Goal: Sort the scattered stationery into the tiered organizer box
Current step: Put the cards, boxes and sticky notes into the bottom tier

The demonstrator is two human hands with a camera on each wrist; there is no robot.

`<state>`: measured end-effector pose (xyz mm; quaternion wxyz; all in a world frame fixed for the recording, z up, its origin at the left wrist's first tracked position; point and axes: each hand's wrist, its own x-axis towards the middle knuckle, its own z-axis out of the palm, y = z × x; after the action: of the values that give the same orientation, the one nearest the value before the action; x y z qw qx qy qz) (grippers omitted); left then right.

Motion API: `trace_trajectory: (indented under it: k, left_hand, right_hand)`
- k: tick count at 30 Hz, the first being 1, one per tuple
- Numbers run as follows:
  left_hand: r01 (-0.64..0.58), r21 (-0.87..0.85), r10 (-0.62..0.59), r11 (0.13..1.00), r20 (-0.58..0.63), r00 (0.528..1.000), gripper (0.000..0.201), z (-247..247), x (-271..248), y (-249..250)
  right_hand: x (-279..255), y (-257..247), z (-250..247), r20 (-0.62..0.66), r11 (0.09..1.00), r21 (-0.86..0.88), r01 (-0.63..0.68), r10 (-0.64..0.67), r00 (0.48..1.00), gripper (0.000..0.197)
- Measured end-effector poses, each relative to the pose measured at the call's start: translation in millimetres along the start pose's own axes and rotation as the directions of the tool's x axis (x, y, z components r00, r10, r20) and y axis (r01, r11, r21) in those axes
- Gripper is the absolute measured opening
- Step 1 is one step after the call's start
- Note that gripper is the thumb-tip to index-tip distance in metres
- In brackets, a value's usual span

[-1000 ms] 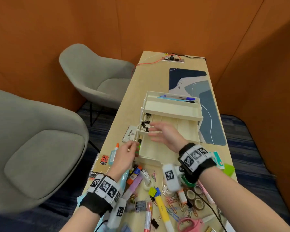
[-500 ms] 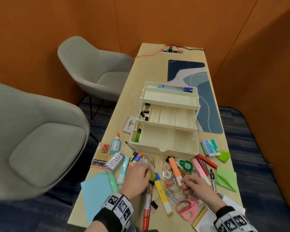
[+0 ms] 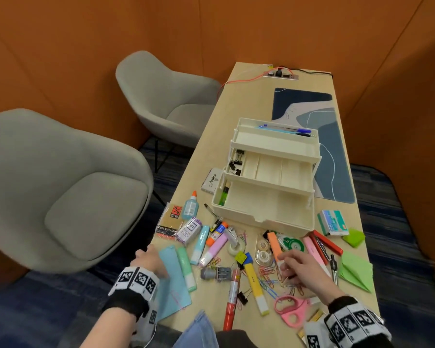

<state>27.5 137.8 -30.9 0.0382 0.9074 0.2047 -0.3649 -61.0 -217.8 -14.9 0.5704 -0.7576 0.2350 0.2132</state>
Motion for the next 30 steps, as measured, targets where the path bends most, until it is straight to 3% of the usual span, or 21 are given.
trace_trajectory:
  k: [3,6,9,12,15,18,21,24,30]
  left_hand:
    - [-0.010,0.036,0.015,0.999,-0.149,0.989,0.067,17.3,-1.1,-1.6]
    - [-0.036,0.019,0.039,0.999,-0.210,0.977,0.055,15.8,-3.7,-2.6]
    - [-0.090,0.004,0.090,0.996,-0.153,0.984,0.041,5.3,-1.2,-10.6]
    - [-0.238,-0.113,0.231,0.965,-0.074,0.970,0.012,-13.1,5.7,-22.4]
    - [-0.316,-0.211,0.320,0.925,-0.016,0.947,0.019,-23.1,14.2,-26.3]
    - [-0.313,-0.131,0.322,0.941,0.056,0.945,0.040,-17.6,10.8,-20.6]
    - [-0.301,-0.074,0.304,0.951,0.027,0.952,0.062,-2.6,5.4,-16.3]
    - [-0.348,-0.069,0.349,0.935,0.017,0.937,0.059,1.3,4.3,-16.2]
    - [-0.378,-0.012,0.374,0.926,0.164,0.913,0.036,-20.3,9.3,-16.8]
  right_hand:
    - [4.2,0.6,2.8,0.011,0.999,-0.037,0.013,-0.012,1.000,0.023]
    - [6.3,2.4,4.0,0.002,0.998,-0.069,0.013,-0.013,1.000,0.024]
    - [6.3,0.8,4.8,0.015,0.998,-0.054,0.009,-0.008,1.000,0.024]
    - [7.3,-0.5,5.0,0.025,0.998,-0.061,0.014,-0.013,1.000,0.023]
    - [8.9,-3.0,4.7,0.037,0.997,-0.077,0.020,-0.017,0.999,0.023]
    - [9.9,-6.6,5.3,0.049,0.996,-0.088,0.034,-0.030,0.998,0.021]
    - [10.3,-9.0,6.9,0.048,0.989,-0.138,0.051,-0.044,0.998,0.021]
    - [10.6,-9.8,8.7,0.048,0.985,-0.163,0.058,-0.051,0.998,0.021]
    - [12.8,-10.3,9.7,0.060,0.982,-0.176,0.072,-0.063,0.996,0.020]
